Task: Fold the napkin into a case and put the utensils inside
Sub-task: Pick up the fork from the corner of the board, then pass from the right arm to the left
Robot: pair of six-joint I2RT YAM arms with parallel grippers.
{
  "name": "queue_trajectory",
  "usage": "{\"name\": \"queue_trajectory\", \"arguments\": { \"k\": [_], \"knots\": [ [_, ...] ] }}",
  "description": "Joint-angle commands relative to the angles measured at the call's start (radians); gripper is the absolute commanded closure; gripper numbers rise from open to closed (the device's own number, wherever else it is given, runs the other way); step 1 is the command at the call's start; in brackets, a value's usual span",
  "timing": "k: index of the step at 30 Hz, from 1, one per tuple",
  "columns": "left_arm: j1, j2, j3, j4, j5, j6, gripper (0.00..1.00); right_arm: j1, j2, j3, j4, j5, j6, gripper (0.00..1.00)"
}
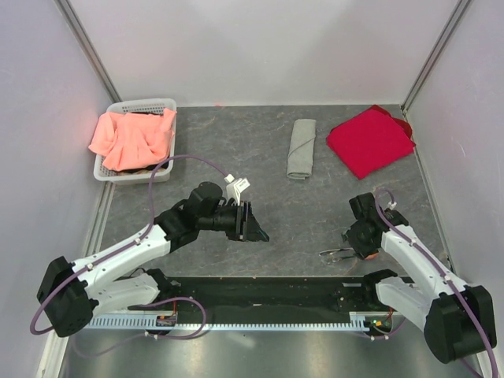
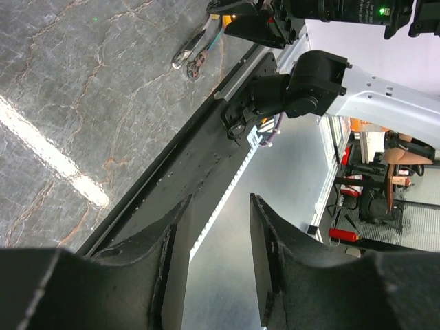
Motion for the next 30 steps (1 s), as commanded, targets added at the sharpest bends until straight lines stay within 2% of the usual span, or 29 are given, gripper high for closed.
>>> {"name": "queue_trajectory", "arguments": {
  "k": [1, 8, 9, 11, 12, 14, 16, 18, 19, 20, 23, 26, 30],
  "knots": [
    [-0.006, 0.017, 0.039, 0.053, 0.002, -0.002, 0.55, -0.003, 0.037, -0.016, 0.068, -0.030, 0.063, 0.45],
    [-0.006, 0.026, 0.039, 0.053, 0.000, 0.003, 0.55, -0.005, 0.106, -0.059, 0.156, -0.067, 0.083, 0.53],
    [-0.004, 0.028, 0.038, 0.055, -0.001, 0.006, 0.55, -0.005, 0.107, -0.074, 0.171, -0.069, 0.078, 0.62],
    [-0.006, 0.055, 0.047, 0.053, -0.006, 0.021, 0.54, -0.003, 0.115, -0.066, 0.237, -0.090, 0.045, 0.73],
    [-0.006, 0.064, 0.053, 0.050, -0.010, 0.025, 0.54, -0.003, 0.133, -0.054, 0.257, -0.101, 0.003, 0.92],
    [-0.006, 0.099, 0.079, 0.049, -0.006, 0.045, 0.52, 0.003, 0.184, 0.011, 0.305, -0.135, -0.044, 1.00],
    [-0.006, 0.126, 0.119, 0.047, -0.010, 0.074, 0.47, 0.047, 0.227, 0.081, 0.352, -0.158, -0.162, 1.00],
    [-0.006, 0.159, 0.149, 0.044, -0.012, 0.102, 0.46, 0.110, 0.291, 0.220, 0.371, -0.178, -0.233, 1.00],
    [-0.006, 0.172, 0.178, 0.040, -0.013, 0.127, 0.44, 0.182, 0.307, 0.263, 0.406, -0.185, -0.282, 1.00],
    [-0.006, 0.185, 0.192, 0.038, -0.014, 0.139, 0.39, 0.214, 0.334, 0.342, 0.417, -0.193, -0.295, 1.00],
    [-0.004, 0.222, 0.249, -0.005, -0.072, 0.191, 0.39, 0.290, 0.365, 0.429, 0.513, -0.294, -0.299, 1.00],
    [0.004, 0.219, 0.284, -0.054, -0.161, 0.213, 0.39, 0.327, 0.368, 0.458, 0.622, -0.386, -0.261, 1.00],
    [0.016, 0.196, 0.323, -0.146, -0.283, 0.193, 0.38, 0.351, 0.367, 0.486, 0.651, -0.465, -0.255, 1.00]
  ]
}}
